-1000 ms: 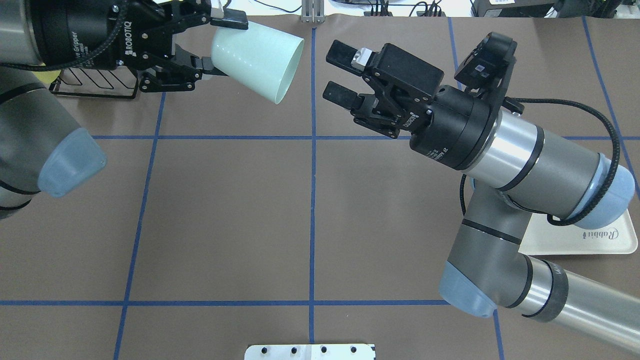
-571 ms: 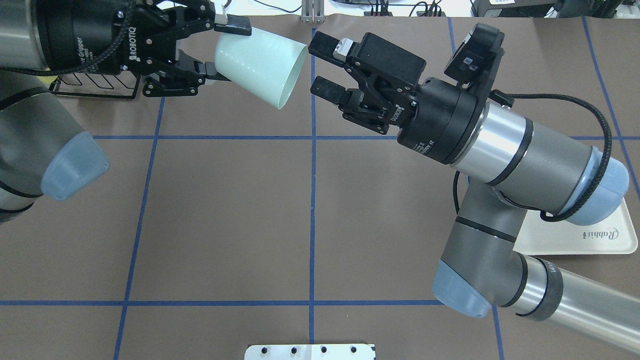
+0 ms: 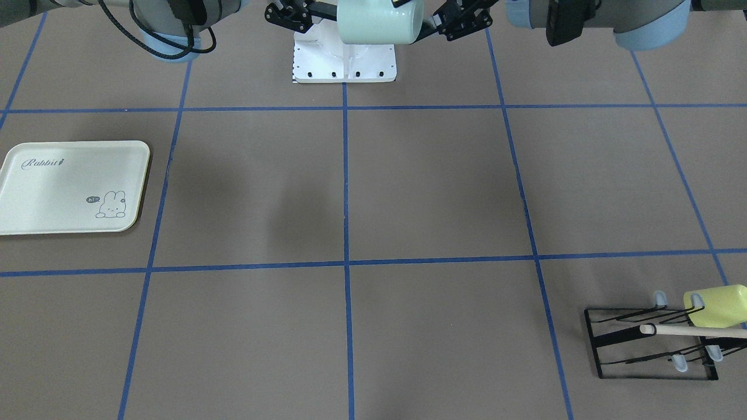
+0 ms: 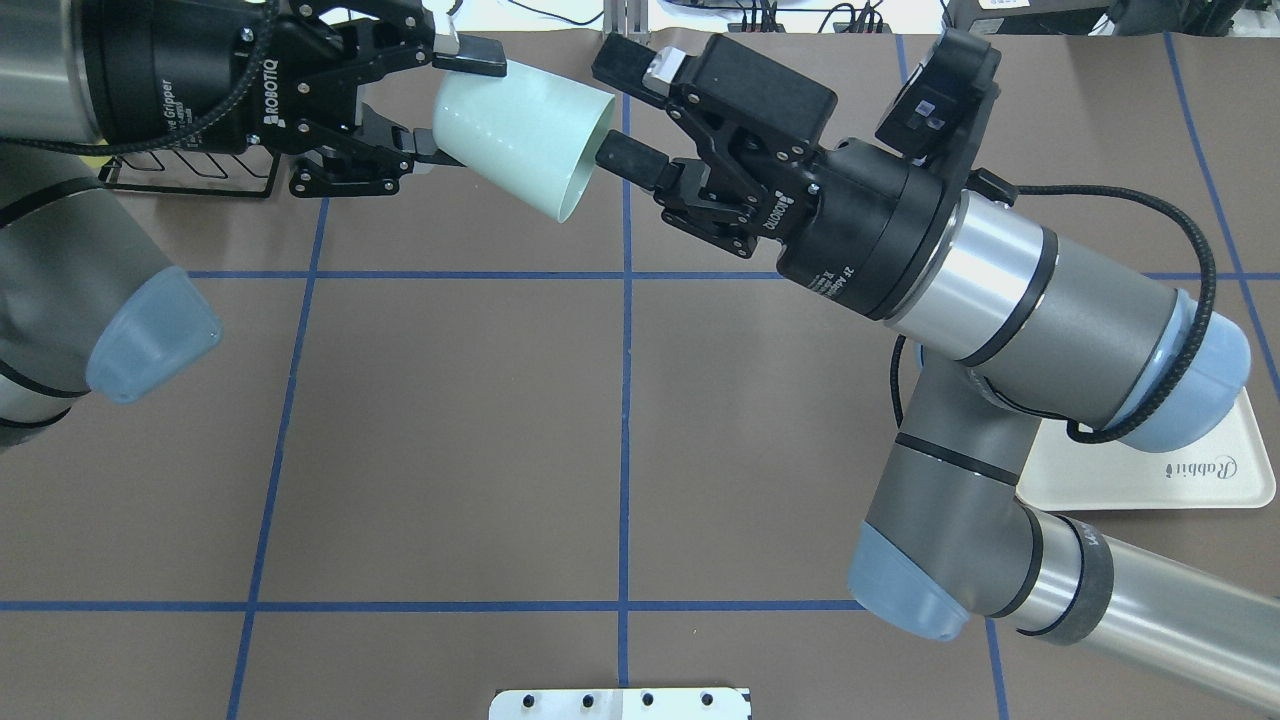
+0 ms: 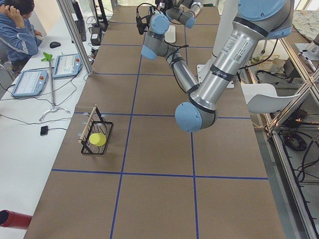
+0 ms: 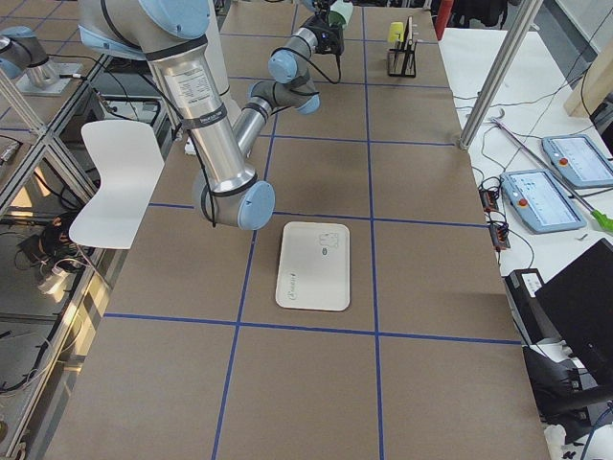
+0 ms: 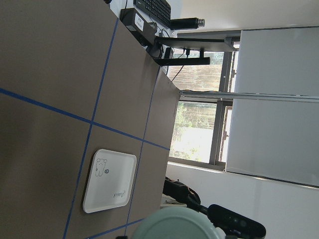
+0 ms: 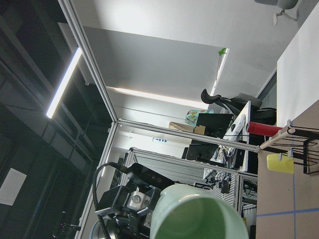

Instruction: Left arm grabs green cup and hands to right arm on tray

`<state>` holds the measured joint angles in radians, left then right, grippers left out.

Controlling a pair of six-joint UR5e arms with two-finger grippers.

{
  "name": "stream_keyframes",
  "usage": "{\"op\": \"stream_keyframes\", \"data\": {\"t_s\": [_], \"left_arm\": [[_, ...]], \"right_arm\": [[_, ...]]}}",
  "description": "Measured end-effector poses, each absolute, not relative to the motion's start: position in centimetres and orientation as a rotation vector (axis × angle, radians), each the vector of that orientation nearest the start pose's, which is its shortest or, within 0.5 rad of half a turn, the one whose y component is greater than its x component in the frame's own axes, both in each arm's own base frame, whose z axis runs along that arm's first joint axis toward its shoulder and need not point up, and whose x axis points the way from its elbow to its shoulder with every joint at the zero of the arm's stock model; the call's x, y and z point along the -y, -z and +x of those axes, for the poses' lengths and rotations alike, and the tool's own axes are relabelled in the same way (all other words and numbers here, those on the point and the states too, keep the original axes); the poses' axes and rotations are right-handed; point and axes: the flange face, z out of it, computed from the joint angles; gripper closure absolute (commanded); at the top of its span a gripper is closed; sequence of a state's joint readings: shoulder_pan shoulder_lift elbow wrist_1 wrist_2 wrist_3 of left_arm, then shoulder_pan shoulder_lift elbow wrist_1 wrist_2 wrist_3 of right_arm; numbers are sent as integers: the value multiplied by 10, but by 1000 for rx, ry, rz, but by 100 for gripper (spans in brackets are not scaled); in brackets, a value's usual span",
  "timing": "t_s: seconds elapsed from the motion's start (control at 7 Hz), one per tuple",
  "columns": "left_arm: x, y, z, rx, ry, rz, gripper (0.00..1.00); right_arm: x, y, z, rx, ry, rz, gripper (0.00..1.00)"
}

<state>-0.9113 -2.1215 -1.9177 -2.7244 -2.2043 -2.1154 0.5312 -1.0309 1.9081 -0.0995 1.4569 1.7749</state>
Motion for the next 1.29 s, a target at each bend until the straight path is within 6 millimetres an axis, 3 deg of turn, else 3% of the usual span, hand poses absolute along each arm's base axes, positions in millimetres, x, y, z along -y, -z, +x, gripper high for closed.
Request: {"op": "stream_keyframes", "data": {"t_s": [0.29, 0.86, 1.29], "left_arm": [[433, -91, 243, -1967, 303, -26, 89], [432, -91, 244, -1969, 300, -29, 89], [433, -92, 244, -1967, 301, -28, 89]], "right_arm": [[362, -81, -333, 2357, -494, 444, 33], [358, -80, -341, 2341, -497, 414, 52], [359, -77, -343, 2303, -509, 408, 57]]}}
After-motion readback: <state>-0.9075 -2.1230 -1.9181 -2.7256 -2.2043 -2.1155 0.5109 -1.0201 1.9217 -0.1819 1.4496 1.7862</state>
